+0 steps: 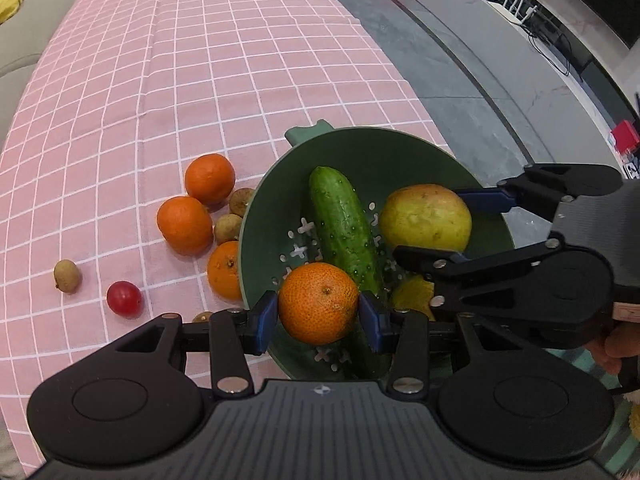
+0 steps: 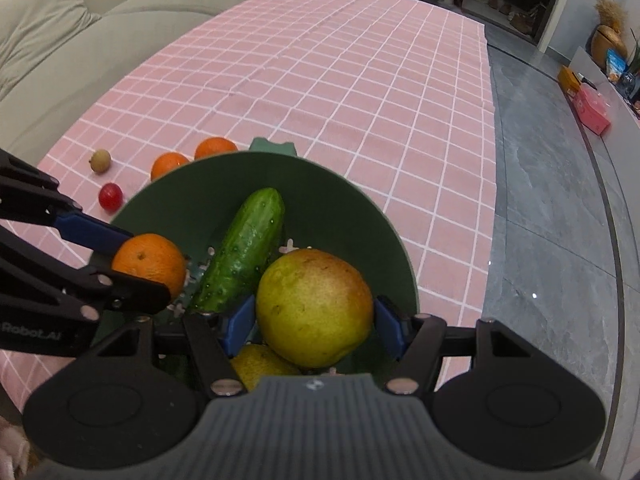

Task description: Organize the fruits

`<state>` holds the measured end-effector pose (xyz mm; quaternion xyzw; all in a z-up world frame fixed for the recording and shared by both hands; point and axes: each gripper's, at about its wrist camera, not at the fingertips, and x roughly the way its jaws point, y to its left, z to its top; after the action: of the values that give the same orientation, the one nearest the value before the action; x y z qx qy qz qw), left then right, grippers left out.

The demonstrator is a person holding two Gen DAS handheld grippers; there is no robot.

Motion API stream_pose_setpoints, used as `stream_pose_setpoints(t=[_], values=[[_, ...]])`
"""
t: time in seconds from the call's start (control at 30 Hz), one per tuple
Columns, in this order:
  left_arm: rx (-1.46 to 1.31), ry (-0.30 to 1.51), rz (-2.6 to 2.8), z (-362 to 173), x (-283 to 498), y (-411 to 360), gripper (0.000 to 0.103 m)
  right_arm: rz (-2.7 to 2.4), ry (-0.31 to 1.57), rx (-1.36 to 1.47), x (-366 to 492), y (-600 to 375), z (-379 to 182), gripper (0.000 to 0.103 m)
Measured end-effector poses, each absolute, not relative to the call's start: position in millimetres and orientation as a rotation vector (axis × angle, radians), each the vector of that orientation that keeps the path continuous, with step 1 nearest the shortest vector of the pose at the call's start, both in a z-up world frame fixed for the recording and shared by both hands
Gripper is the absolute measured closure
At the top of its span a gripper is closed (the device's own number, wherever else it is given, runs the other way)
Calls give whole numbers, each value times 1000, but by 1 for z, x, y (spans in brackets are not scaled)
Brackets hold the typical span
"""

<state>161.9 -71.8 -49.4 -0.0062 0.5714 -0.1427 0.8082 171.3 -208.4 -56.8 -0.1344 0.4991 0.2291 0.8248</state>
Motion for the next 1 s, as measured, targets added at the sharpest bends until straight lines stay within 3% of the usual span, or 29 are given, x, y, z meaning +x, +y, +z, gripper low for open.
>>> stream_pose_setpoints(t=[1.0], values=[[20, 1213, -311, -53, 163, -73, 51, 470, 1122, -417, 178, -188, -78, 41]])
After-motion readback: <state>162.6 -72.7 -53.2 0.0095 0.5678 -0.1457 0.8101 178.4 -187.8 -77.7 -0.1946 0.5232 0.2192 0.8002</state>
